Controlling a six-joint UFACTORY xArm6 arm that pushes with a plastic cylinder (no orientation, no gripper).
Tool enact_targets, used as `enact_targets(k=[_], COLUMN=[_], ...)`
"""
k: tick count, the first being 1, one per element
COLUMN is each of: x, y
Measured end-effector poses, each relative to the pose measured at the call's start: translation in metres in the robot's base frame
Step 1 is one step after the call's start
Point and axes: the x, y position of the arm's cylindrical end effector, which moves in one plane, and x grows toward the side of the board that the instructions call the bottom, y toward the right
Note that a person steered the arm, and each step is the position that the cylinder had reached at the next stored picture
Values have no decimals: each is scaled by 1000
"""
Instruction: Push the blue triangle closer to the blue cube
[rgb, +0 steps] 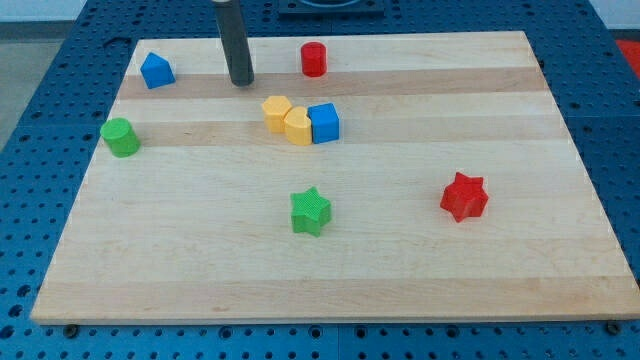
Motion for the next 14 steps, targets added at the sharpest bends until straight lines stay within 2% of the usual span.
enact_targets(k=[1, 2, 3, 4, 5, 6, 9, 10, 11, 14], x=[-42, -55, -47, -16, 12, 12, -14, 22, 26, -26], y=[-29, -100, -161, -166, -133, -99, -111, -91, -84, -84])
